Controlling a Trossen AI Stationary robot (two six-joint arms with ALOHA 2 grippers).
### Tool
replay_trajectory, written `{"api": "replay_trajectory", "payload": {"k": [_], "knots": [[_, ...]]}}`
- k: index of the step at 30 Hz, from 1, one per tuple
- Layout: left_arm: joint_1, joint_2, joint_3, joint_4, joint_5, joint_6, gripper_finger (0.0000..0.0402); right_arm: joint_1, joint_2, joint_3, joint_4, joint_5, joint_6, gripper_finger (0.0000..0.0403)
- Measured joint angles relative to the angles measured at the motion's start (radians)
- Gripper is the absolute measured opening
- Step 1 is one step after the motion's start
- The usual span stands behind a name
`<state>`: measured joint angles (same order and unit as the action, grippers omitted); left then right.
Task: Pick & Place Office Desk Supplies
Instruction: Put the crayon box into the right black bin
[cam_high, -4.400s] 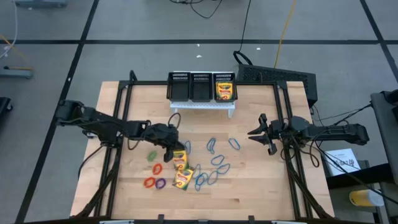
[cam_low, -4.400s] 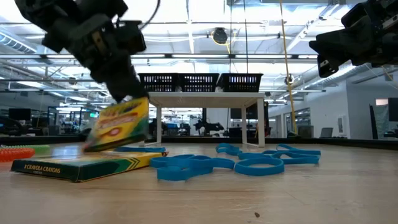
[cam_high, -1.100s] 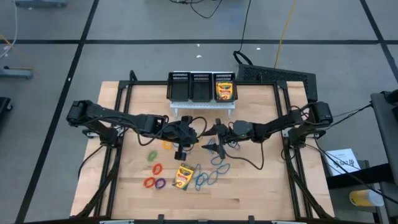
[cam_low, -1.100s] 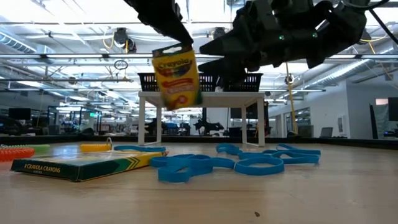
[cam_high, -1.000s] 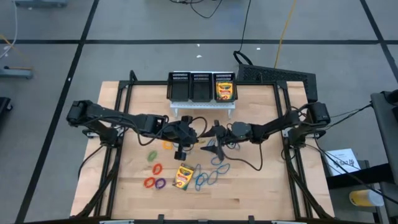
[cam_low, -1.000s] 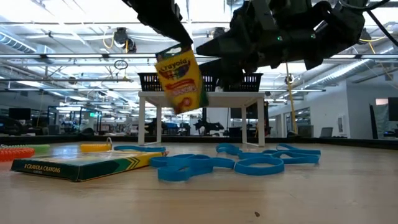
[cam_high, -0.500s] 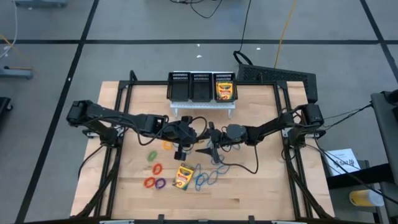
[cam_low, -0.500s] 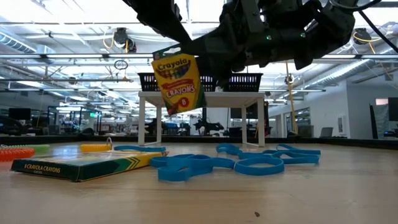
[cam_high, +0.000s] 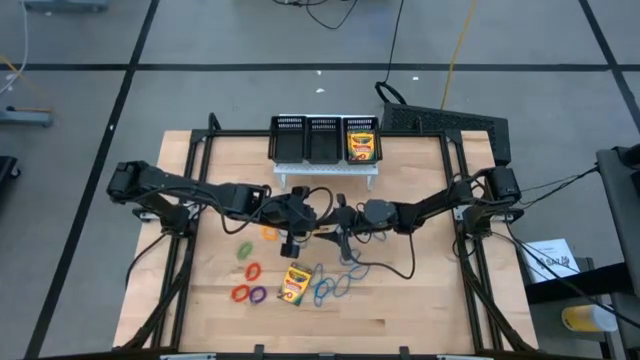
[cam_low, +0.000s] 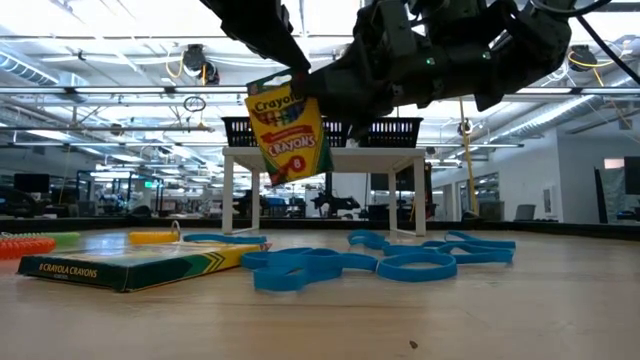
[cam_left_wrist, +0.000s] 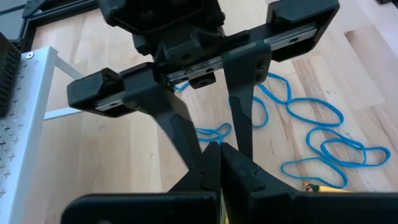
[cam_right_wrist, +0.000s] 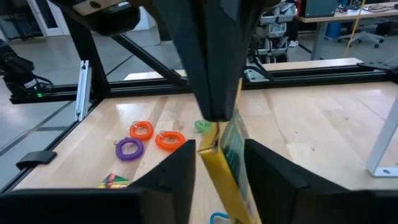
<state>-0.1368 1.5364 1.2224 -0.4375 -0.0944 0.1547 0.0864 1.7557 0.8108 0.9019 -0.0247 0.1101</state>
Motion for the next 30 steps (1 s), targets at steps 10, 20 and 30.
{"api": "replay_trajectory", "payload": {"k": [10,20,30], "knots": [[0.0,0.0,0.0,0.001,-0.003,-0.018,0.0002,0.0,0.0,0.0,-0.009,-0.003,0.0,0.0026],[0.002,-0.003,0.0,0.062,-0.018,-0.023,0.0027,0.0,-0.001,-0.002,0.001,-0.003,-0.018,0.0036],[0.003,-0.134,-0.003,0.047,-0.009,-0.064,0.0036,0.0,-0.018,-0.004,-0.027,-0.005,-0.018,0.0022]]}}
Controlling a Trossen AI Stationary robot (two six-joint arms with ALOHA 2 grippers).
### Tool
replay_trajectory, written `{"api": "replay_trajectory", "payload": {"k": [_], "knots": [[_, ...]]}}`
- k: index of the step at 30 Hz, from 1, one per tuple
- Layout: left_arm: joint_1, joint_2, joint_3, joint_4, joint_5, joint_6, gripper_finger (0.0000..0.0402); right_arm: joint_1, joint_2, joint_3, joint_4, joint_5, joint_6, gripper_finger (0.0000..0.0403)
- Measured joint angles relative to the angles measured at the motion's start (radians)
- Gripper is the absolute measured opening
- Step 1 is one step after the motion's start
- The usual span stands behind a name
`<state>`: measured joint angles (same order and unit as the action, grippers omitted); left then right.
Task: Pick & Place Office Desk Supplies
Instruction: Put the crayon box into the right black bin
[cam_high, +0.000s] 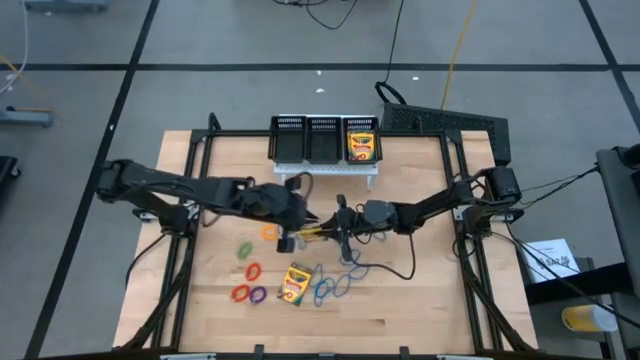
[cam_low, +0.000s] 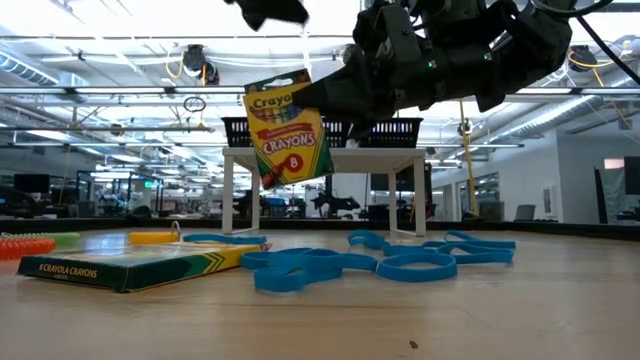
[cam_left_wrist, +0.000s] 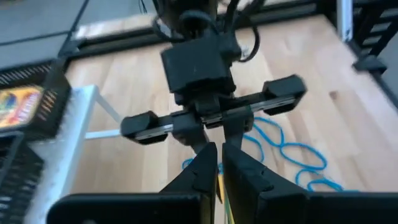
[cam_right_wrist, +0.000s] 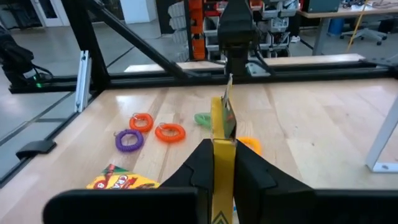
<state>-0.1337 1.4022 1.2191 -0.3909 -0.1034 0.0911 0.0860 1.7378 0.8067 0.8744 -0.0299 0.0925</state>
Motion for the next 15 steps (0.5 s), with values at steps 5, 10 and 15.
{"api": "replay_trajectory", "payload": {"k": [5,10,15], "knots": [[0.0,-0.138,-0.084,-0.016,0.025,-0.017,0.0037,-0.002,-0.083,-0.038,-0.003,0.0,0.0,0.0028],[0.0,-0.303,-0.256,0.084,0.025,-0.043,0.0037,-0.013,-0.216,-0.116,0.002,0.0,-0.004,0.0021],[0.0,-0.473,-0.46,0.228,0.024,-0.07,0.0037,-0.039,-0.351,-0.206,0.003,0.002,-0.004,0.0026]]}}
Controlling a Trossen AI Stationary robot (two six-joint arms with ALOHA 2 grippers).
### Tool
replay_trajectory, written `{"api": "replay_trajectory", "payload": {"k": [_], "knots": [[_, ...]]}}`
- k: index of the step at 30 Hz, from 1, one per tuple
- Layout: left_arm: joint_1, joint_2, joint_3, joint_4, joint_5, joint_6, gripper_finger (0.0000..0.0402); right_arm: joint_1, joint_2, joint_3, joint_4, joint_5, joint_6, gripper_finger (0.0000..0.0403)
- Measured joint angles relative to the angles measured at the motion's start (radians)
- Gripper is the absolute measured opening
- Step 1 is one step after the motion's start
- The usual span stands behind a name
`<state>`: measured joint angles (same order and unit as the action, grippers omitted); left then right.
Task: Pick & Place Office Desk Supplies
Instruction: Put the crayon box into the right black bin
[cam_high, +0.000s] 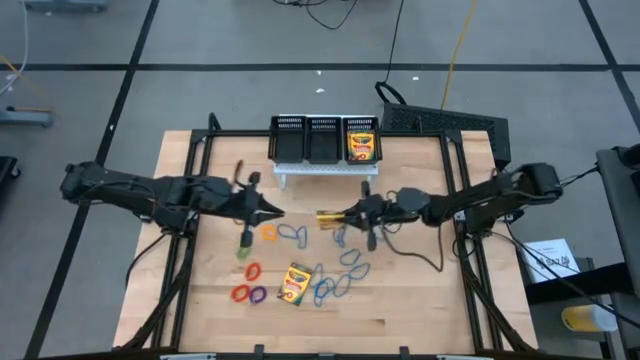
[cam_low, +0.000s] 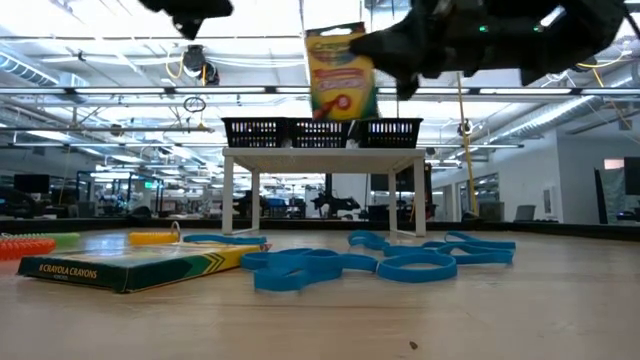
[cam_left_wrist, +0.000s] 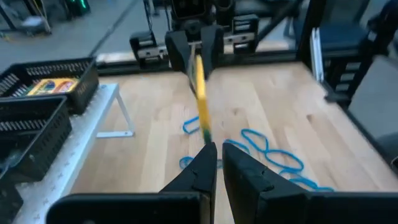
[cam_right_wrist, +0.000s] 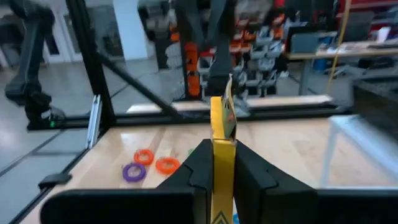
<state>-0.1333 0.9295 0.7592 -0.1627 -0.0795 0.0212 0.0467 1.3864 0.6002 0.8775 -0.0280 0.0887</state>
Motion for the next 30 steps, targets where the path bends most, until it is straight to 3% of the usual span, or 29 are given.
{"api": "replay_trajectory", "payload": {"k": [14,30], "knots": [[0.001,-0.32,-0.372,0.224,-0.003,-0.104,0.0037,-0.073,-0.278,-0.207,0.009,0.001,0.034,0.0027],[0.003,-0.57,-0.62,0.383,0.0,-0.12,0.0037,-0.092,-0.394,-0.261,-0.001,0.001,0.044,0.0024]]}}
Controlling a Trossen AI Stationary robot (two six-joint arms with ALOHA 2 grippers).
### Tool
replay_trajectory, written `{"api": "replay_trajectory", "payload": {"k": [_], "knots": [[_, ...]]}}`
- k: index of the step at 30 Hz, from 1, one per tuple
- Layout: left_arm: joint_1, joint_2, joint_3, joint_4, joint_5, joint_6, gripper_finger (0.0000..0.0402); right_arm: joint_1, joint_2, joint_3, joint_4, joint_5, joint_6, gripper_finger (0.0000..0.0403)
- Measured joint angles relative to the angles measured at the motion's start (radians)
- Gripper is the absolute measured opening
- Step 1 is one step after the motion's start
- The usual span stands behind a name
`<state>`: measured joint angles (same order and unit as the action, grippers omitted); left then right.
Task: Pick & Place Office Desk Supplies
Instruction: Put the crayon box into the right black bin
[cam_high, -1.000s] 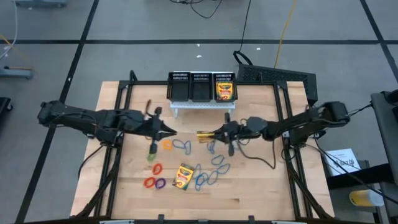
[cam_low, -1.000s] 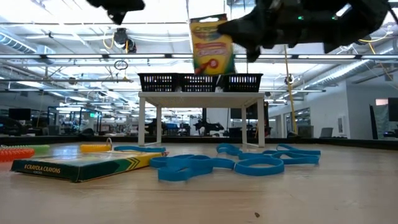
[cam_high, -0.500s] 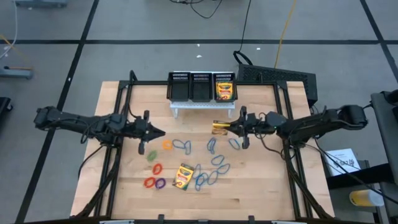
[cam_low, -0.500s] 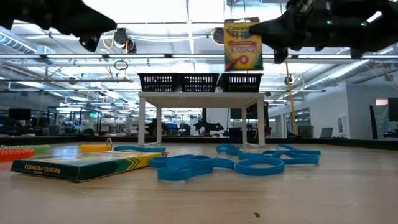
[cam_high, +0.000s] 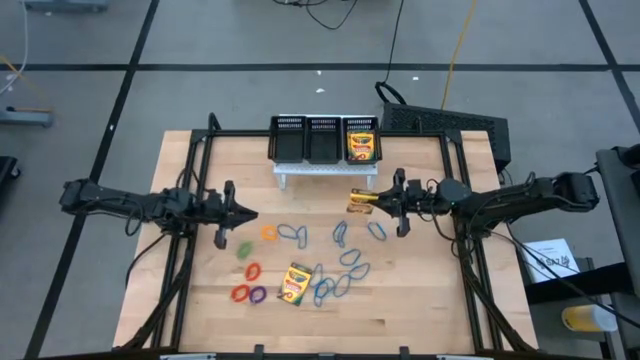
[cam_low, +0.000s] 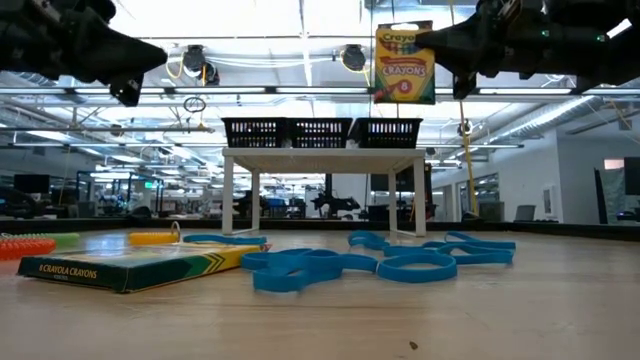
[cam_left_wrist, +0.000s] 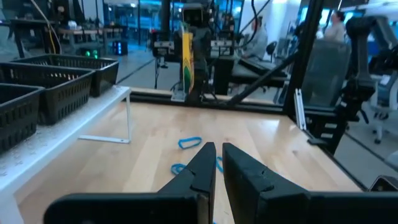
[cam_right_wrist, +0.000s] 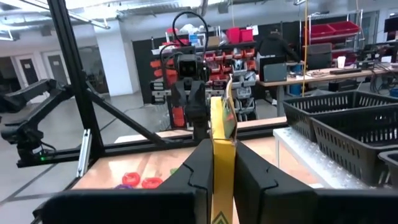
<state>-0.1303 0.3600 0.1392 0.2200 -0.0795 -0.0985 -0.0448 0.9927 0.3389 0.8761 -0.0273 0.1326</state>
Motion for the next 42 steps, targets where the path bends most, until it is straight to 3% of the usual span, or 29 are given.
{"api": "replay_trajectory", "payload": {"k": [13,23,34,42], "knots": [[0.0,-0.104,-0.126,0.079,0.041,-0.024,0.0037,-0.035,0.0,0.0,0.043,-0.01,0.028,0.0026],[0.0,-0.104,-0.125,0.066,0.052,0.048,0.0037,-0.161,0.0,0.101,0.031,-0.254,0.065,0.0024],[0.0,-0.103,-0.125,0.054,0.052,0.098,0.0037,-0.4,0.001,0.228,-0.097,-0.5,0.117,0.0024],[0.0,-0.103,-0.123,0.054,0.052,0.193,0.0037,-0.594,0.037,0.249,-0.094,-0.578,0.114,0.0023]]}}
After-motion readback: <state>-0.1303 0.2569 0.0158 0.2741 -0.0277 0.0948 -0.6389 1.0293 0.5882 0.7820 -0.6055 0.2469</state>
